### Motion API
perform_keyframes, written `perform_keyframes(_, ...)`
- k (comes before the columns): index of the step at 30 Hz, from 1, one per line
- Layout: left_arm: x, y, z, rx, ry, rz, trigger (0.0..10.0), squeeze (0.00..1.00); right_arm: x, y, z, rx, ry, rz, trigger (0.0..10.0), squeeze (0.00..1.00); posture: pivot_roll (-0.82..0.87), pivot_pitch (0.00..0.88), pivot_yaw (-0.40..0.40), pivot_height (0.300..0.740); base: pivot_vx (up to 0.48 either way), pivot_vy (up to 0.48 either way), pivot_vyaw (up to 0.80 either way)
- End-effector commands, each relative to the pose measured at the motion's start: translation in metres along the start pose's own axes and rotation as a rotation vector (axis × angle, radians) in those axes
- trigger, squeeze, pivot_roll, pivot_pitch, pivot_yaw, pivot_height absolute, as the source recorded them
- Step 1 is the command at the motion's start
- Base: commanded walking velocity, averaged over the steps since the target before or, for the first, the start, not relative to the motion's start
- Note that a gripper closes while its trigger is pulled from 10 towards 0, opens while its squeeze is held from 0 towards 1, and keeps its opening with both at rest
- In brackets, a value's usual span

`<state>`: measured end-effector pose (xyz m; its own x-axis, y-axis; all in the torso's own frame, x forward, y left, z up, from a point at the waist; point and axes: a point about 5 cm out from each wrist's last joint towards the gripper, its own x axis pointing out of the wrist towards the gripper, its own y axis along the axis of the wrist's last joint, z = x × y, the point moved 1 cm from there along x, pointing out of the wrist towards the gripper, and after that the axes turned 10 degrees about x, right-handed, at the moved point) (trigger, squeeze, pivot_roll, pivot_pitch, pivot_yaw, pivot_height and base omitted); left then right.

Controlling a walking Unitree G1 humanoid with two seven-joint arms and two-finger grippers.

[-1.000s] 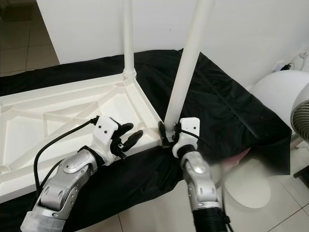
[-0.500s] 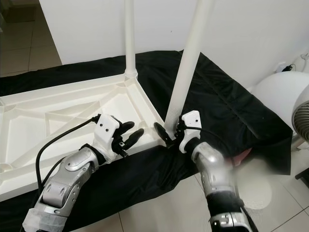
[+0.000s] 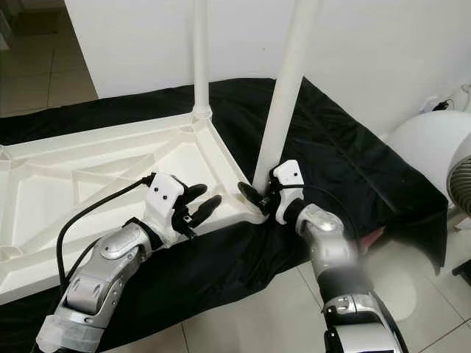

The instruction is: Building children table

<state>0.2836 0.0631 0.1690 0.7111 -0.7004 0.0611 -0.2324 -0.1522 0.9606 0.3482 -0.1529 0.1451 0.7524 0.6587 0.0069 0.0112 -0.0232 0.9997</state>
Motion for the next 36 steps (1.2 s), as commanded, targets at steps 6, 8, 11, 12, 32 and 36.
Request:
perform_keyframes(6,0.001,-0.002,0.001,0.004,0.032,-0.01,10.0,0.0,-0.004,-0.021,-0.005,0.065,-0.004,-0.04,10.0,0.0,-0.03,0.023,-0.031,0.74,0.0,0.0,0.0)
perform_keyframes(8,0.001,-0.002,0.001,0.003,0.028,-0.01,10.0,0.0,-0.005,-0.024,-0.004,0.086,-0.052,-0.047,10.0,0.0,-0.03,0.024,-0.031,0.74,0.0,0.0,0.0)
perform_keyframes(11,0.001,-0.002,0.001,0.003,0.028,-0.01,10.0,0.0,-0.005,-0.024,-0.004,0.086,-0.052,-0.047,10.0,0.0,-0.03,0.024,-0.031,0.74,0.0,0.0,0.0)
perform_keyframes(12,0.001,-0.002,0.001,0.003,0.028,-0.01,10.0,0.0,-0.005,-0.024,-0.004,0.086,-0.052,-0.047,10.0,0.0,-0.03,0.024,-0.031,0.74,0.0,0.0,0.0)
perform_keyframes(32,-0.002,-0.005,0.008,-0.006,0.009,-0.017,10.0,0.0,-0.001,-0.033,-0.05,0.293,-0.688,0.067,10.0,0.0,-0.03,0.02,-0.043,0.74,0.0,0.0,0.0)
perform_keyframes(36,-0.002,-0.005,0.009,-0.008,0.012,-0.017,10.0,0.0,0.006,-0.034,-0.063,0.343,-0.711,0.073,10.0,0.0,-0.02,0.02,-0.046,0.74,0.0,0.0,0.0)
